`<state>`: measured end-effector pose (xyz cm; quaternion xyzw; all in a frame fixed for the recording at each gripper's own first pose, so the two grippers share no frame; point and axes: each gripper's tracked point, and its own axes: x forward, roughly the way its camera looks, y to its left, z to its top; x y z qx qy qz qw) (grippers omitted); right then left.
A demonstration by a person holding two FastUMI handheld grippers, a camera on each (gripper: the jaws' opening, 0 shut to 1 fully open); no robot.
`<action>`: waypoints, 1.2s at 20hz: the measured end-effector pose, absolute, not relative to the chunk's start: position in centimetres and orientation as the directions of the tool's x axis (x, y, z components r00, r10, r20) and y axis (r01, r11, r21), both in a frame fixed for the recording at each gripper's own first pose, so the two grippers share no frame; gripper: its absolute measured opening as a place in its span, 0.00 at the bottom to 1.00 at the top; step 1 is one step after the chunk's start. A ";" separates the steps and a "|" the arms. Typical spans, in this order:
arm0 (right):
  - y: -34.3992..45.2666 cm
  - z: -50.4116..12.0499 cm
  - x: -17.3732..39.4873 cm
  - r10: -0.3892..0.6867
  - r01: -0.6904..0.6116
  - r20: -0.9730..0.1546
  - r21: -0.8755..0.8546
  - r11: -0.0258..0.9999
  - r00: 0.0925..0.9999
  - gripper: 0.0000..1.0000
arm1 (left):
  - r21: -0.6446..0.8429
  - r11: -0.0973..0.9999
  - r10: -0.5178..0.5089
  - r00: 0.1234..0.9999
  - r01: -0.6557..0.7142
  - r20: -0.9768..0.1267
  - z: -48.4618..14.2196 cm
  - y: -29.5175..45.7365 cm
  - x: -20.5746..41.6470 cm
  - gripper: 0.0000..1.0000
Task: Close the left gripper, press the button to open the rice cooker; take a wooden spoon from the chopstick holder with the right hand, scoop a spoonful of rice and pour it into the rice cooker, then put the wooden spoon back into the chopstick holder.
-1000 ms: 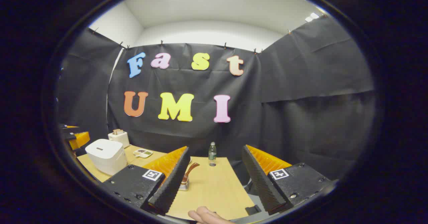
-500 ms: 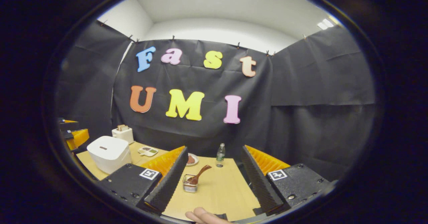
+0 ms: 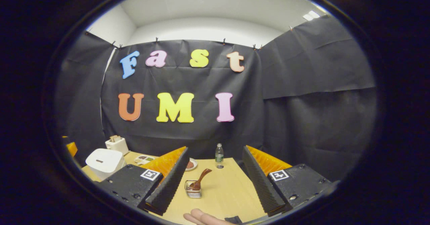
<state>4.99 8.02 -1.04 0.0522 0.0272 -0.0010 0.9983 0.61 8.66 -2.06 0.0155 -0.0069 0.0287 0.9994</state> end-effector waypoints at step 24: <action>7.3 -7.2 3.2 0.145 -0.126 -0.101 0.179 0.976 0.984 1.00 | -0.072 0.997 0.018 0.994 -0.026 -0.111 -4.9 9.7 5.9 0.85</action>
